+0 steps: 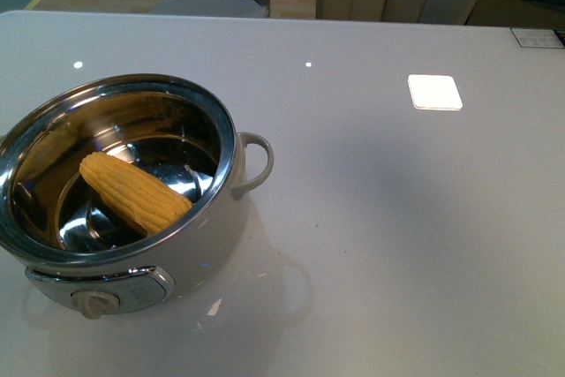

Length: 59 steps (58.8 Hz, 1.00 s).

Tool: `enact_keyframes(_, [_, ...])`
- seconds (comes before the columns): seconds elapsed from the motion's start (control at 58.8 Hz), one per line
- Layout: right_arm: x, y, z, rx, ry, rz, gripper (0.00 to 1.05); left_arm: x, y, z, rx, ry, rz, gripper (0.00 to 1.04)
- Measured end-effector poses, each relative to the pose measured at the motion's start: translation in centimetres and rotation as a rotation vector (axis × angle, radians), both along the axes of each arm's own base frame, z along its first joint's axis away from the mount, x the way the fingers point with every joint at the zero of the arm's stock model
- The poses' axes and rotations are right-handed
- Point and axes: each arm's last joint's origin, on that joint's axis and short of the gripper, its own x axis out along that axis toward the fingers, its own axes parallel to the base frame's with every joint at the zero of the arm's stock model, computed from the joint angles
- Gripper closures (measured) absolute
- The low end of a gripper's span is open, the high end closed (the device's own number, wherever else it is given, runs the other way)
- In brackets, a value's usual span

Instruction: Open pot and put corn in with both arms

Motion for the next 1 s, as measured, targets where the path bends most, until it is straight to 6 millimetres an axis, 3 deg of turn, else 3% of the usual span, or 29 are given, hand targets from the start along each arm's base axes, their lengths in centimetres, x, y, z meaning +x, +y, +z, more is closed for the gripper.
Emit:
enact_keyframes(0.136, [-3.2,-2.5,-0.2,-0.090,-0.054,-0.006,0.08,0.0,0.0,0.0,0.000,0.000,0.000,0.07])
enact_keyframes(0.391, [-8.0,-6.5,-1.9,-0.227,-0.099,-0.055,0.09,0.0,0.0,0.0,0.000,0.000,0.000,0.07])
enact_keyframes(0.68, [-8.2,-6.8,-1.8,-0.266,-0.126,-0.056,0.09,0.0,0.0,0.0,0.000,0.000,0.000,0.07])
enact_keyframes(0.765, [-8.5,-7.3,-2.9,-0.448,-0.391,-0.183,0.24,0.0,0.0,0.0,0.000,0.000,0.000,0.07])
enact_keyframes(0.867, [-9.6,-7.6,-3.6,-0.555,-0.590,-0.236,0.41,0.0,0.0,0.0,0.000,0.000,0.000,0.07])
enact_keyframes(1.003, [-10.8,-7.6,-4.0,-0.597,-0.647,-0.235,0.64,0.0,0.0,0.0,0.000,0.000,0.000,0.07])
